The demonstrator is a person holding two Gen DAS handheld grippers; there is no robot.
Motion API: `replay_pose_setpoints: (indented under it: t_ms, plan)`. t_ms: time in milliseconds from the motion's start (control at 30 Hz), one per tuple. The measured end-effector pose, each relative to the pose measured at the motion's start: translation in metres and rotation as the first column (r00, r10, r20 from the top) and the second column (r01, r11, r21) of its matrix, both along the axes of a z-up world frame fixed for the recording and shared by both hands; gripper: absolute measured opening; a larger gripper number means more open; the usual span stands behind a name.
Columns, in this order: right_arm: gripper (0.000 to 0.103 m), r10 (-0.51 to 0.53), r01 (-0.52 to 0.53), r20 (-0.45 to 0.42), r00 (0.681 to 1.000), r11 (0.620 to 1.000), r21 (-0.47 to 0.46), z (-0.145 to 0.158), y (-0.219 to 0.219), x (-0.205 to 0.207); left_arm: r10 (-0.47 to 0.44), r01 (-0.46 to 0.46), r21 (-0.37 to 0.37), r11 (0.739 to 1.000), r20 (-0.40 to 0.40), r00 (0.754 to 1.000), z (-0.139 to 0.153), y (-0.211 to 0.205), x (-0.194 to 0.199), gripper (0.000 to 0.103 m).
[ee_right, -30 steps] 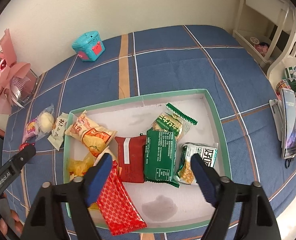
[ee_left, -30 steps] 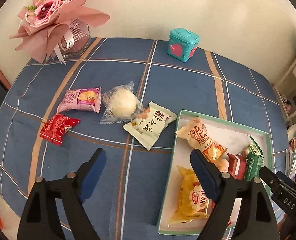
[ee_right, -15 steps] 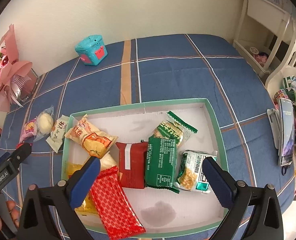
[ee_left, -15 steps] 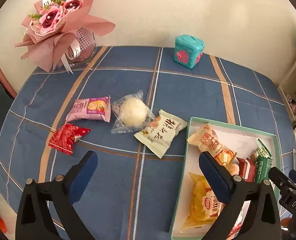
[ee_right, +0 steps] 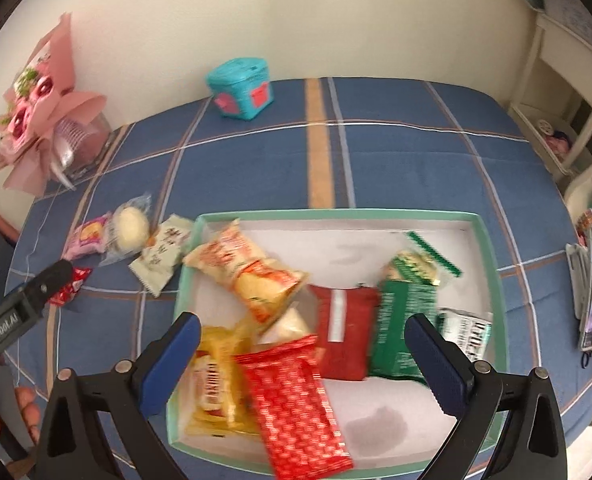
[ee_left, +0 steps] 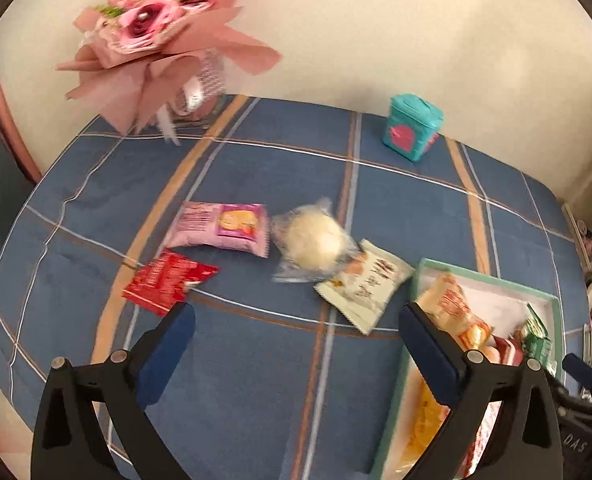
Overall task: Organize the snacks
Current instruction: 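Withdraw both grippers from the tray back toward the remaining snacks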
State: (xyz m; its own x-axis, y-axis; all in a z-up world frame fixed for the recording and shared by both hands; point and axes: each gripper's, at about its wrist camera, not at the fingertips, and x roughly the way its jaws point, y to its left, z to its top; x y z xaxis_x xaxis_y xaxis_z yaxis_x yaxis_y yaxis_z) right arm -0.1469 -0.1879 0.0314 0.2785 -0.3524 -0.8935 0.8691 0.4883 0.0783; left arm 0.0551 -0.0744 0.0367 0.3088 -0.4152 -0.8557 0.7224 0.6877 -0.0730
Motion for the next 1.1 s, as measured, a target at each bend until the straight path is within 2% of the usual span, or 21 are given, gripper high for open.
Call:
replay_pose_setpoints:
  t_ms: [233,567,800,1100]
  plan:
    - [0.103,0.078,-0.078,0.012,0.997,0.997,0.020,-0.003,0.023,0.042,0.113,-0.113,-0.019,0.993,-0.034,0.993,-0.004,0.032,0.041,0.101]
    - [0.103,0.188,-0.188,0.006,0.982,0.982,0.025,-0.011,0.058,0.098,0.246,-0.251,-0.060,0.966,-0.080,0.966,-0.004,0.079,0.092,0.101]
    - [0.103,0.230,-0.231,0.028,0.973,0.973,0.019,-0.015,0.072,0.124,0.274,-0.280,-0.057,0.958,-0.098,0.957,-0.006,0.093,0.107,0.101]
    - [0.103,0.183,-0.185,0.095,0.978,0.983,0.006,-0.017,0.051,0.132,0.267,-0.277,-0.032,0.960,-0.187,0.945,-0.028,0.079,0.119,0.101]
